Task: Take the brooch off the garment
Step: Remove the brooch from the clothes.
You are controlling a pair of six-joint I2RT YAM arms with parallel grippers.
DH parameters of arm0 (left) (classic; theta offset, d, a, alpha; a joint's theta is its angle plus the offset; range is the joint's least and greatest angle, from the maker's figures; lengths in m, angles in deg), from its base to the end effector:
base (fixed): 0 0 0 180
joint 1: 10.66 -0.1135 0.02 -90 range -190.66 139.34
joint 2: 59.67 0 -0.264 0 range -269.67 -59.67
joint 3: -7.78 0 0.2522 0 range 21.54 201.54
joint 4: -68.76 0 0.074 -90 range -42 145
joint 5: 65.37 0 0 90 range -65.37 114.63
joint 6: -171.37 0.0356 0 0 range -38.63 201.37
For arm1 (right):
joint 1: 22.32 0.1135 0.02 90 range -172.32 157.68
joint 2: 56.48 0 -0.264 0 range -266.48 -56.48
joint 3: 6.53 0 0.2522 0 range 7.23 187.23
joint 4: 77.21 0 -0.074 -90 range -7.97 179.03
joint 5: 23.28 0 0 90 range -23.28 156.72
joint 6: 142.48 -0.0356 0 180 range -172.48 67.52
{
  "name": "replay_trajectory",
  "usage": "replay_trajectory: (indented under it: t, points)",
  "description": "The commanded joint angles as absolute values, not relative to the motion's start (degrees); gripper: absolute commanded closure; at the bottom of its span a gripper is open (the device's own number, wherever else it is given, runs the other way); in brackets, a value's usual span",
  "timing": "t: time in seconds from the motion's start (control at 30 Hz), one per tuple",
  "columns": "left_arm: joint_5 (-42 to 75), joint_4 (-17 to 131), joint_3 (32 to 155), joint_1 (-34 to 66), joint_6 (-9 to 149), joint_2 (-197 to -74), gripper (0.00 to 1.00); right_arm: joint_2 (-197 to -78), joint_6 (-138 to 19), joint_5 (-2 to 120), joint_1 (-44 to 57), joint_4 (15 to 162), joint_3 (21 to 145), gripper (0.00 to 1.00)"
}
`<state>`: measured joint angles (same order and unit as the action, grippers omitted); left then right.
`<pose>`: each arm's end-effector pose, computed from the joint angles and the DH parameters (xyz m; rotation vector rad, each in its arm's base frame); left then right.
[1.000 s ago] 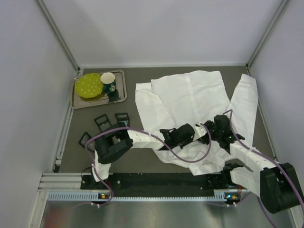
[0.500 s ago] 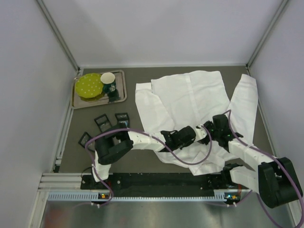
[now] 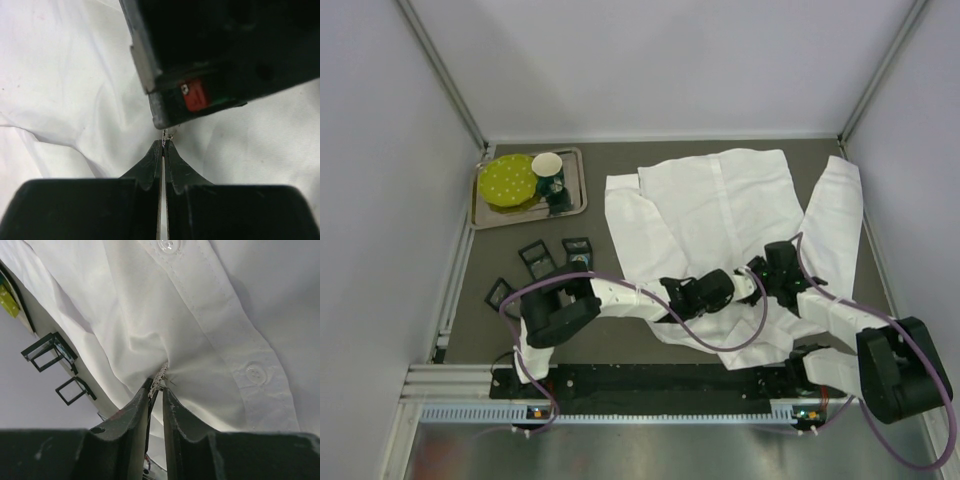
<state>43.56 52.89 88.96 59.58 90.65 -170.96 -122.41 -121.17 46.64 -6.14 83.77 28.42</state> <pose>0.1491 -0.3809 0.1555 1.3624 1.8817 -0.1422 0.1864 0.0668 0.1424 1.0292 2.4765 1.0070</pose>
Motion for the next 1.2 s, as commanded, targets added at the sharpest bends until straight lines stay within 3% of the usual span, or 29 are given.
replay_trajectory:
  t: [0.0,0.3,0.8,1.17]
  points:
    - [43.79,50.08,90.53,60.44,91.65,-172.43,1.0,-122.84,-122.53,45.45,-5.54,85.34,30.26,0.81]
    - [43.79,49.81,91.67,61.14,92.26,-172.79,1.0,-122.49,-123.06,45.1,-5.45,86.66,29.56,0.78]
    - [46.59,49.28,92.73,62.46,93.05,-173.23,1.0,-124.59,-124.46,43.79,-5.01,88.59,27.8,0.85]
    - [48.09,49.99,93.35,63.25,93.15,-173.49,1.0,-126.01,-126.05,42.46,-4.92,91.4,26.48,0.78]
